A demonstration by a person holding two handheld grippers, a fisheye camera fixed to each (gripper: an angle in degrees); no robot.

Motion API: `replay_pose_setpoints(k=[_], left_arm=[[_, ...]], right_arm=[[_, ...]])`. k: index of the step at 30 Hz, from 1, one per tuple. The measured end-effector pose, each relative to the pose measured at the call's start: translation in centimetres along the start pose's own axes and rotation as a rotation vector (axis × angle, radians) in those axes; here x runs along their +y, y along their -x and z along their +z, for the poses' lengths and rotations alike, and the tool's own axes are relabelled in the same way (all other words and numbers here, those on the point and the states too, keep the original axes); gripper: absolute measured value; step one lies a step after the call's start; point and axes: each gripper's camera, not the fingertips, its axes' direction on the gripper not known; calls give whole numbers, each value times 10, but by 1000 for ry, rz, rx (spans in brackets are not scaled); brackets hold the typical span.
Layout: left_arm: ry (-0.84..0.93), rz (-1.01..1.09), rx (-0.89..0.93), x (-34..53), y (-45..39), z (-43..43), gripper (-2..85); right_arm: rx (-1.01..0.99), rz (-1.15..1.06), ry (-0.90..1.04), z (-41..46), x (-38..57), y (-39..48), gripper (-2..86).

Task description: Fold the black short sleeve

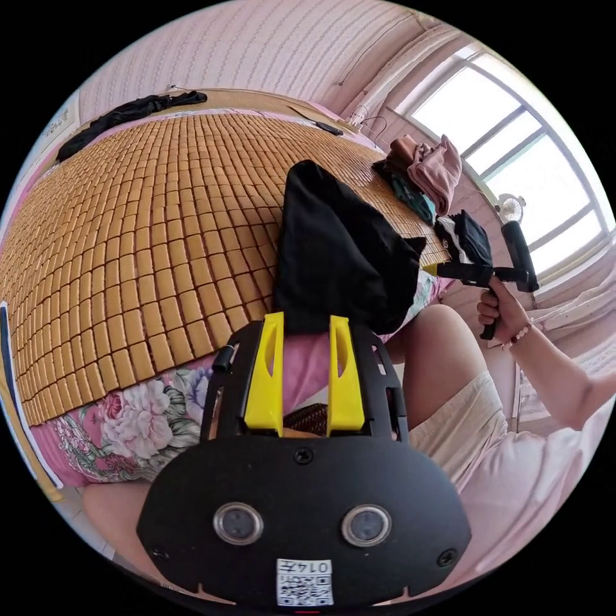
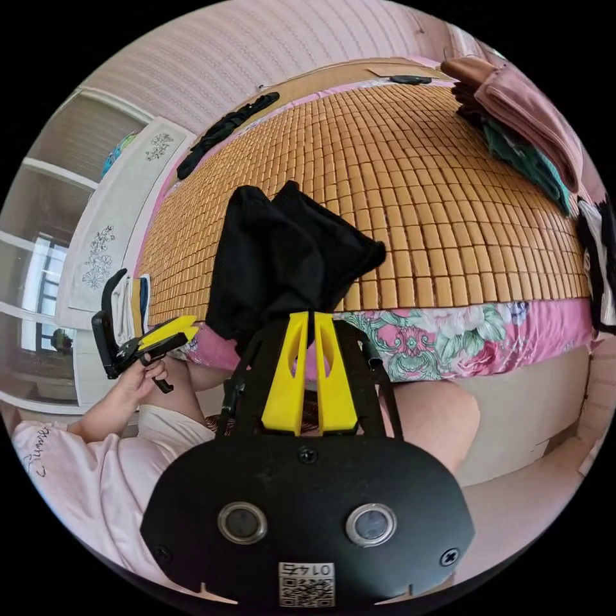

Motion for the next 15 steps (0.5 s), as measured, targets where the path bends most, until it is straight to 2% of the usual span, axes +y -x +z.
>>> replay_pose_setpoints(k=[5, 8, 11, 15], left_arm=[[15, 66, -183, -12, -33, 12, 112], [-25, 47, -257, -20, -36, 1, 112], [67, 38, -315, -33, -35, 13, 113], [167, 78, -429, -53, -48, 36, 116]], right_arm=[[15, 32, 15, 0, -7, -19, 66], [109, 37, -3, -2, -20, -30, 76], [192, 45, -7, 4, -40, -40, 82], [269, -12, 106, 36, -63, -38, 86]])
